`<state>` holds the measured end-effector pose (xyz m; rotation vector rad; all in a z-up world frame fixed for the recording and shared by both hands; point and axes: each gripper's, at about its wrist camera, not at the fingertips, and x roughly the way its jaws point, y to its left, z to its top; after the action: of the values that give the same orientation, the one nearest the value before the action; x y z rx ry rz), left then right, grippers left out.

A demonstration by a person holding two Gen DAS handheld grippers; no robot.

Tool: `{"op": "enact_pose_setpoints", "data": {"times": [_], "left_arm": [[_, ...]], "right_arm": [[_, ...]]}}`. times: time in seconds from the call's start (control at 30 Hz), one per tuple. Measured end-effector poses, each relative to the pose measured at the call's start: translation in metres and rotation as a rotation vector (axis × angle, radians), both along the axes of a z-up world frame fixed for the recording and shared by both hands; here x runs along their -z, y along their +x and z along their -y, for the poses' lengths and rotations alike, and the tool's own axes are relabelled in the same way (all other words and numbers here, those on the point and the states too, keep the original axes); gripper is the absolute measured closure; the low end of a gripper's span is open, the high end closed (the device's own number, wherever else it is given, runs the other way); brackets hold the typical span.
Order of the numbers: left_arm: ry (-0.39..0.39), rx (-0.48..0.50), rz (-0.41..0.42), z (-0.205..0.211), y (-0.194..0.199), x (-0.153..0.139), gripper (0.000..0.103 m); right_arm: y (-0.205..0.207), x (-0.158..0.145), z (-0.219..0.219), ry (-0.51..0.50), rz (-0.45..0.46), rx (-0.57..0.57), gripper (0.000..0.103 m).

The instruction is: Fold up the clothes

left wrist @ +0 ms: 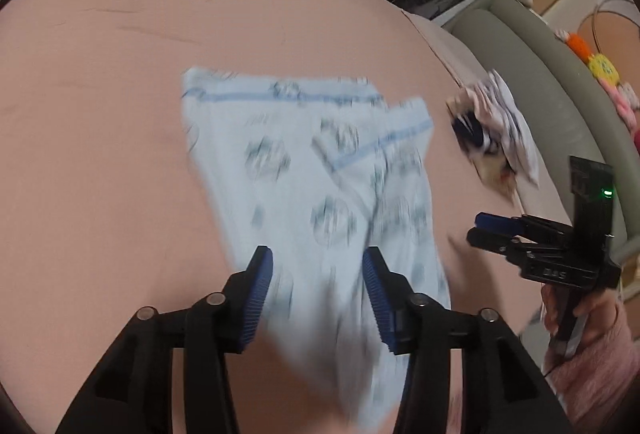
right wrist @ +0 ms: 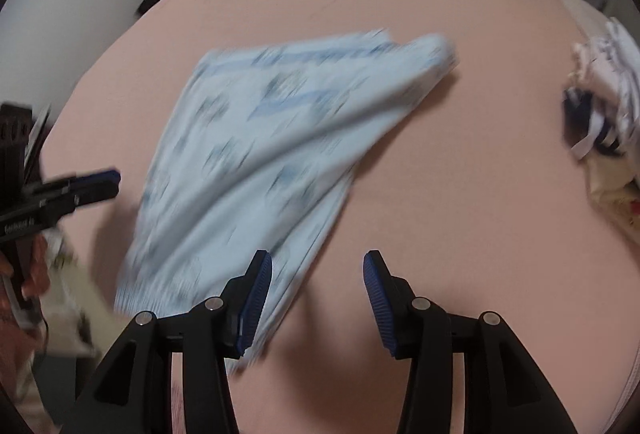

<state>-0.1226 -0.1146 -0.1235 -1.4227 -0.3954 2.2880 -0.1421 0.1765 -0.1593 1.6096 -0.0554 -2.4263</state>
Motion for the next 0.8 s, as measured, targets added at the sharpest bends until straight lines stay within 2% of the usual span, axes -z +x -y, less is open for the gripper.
{"op": "enact_pose_setpoints", "data": {"times": [0.17,0.23,0.3,0.37,0.4,0.53,0.63,0.8], "left_arm": [[-0.059,0.050,0.016,-0.049,-0.064,0.020,0.059],[-0.099,0.053,0.047,-0.061,-0.074,0.031,0.059],[-0.095,0.038,0.039,-0.066,-0.077,0.036,0.060],[-0.093,0.010,0.008,-0.069,-0.079,0.036,0.085],[-0.094,-0.008,-0.007,-0.070,-0.079,0.035,0.094],[-0.082,-0.017,-0.035,-0.070,-0.074,0.030,0.100],[-0.099,-0.004,-0.057,-0.066,-0.072,0.024,0.101],[-0.143,-0.023,-0.122,-0.035,-0.071,-0.009,0.101]], "right_arm": [[-0.071,-0.001,-0.024,0.021,-0.046,0.081,0.056],[-0.084,0.002,-0.035,0.029,-0.040,0.098,0.056],[-0.091,0.007,-0.041,0.037,-0.032,0.105,0.056],[-0.095,0.014,-0.046,0.042,-0.022,0.108,0.056],[-0.097,0.019,-0.047,0.041,-0.017,0.106,0.056],[-0.097,0.026,-0.049,0.009,0.000,0.117,0.056],[-0.093,0.024,-0.051,-0.002,-0.010,0.118,0.056],[-0.092,0.011,-0.050,-0.024,-0.041,0.110,0.056]]}}
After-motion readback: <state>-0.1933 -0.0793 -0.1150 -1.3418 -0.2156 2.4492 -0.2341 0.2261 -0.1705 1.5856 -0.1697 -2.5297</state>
